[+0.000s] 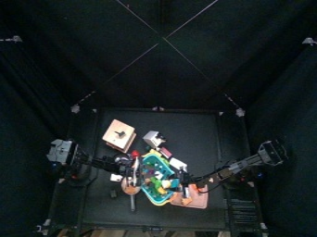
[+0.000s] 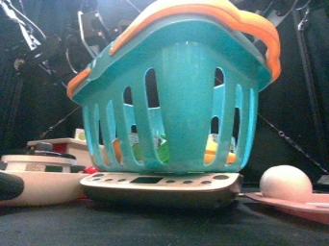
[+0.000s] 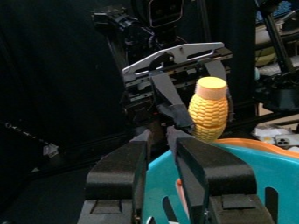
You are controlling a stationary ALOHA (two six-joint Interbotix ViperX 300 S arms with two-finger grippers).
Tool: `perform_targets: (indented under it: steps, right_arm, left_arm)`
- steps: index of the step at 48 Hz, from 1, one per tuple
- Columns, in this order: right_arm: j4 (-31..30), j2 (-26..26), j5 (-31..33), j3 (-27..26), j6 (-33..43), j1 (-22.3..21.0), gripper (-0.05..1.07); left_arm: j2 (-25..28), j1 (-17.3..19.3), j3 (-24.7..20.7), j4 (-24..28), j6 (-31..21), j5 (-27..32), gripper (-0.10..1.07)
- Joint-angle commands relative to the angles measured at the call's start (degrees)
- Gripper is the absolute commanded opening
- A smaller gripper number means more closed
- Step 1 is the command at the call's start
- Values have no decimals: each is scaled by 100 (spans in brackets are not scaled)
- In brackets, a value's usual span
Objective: Place corn on plate
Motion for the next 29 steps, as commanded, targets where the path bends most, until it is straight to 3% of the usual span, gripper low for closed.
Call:
perform_targets:
  steps: [1,11,21,29]
  right_arm:
    - [88,-141,9,-70,-26,-18,57]
    - [905,-563,9,70,-26,35,57]
    - [2558,-1336,-79,571,-26,272,57]
    - [4122,-1503,-105,1072,-35,563,57]
  left_arm:
    - [-176,-26,-35,0,-18,-44,67]
    - [-448,-211,44,-387,-35,-18,67]
    - [-870,-492,352,-1178,-35,255,67]
    - [-1187,-650,536,-1661,-44,791,67]
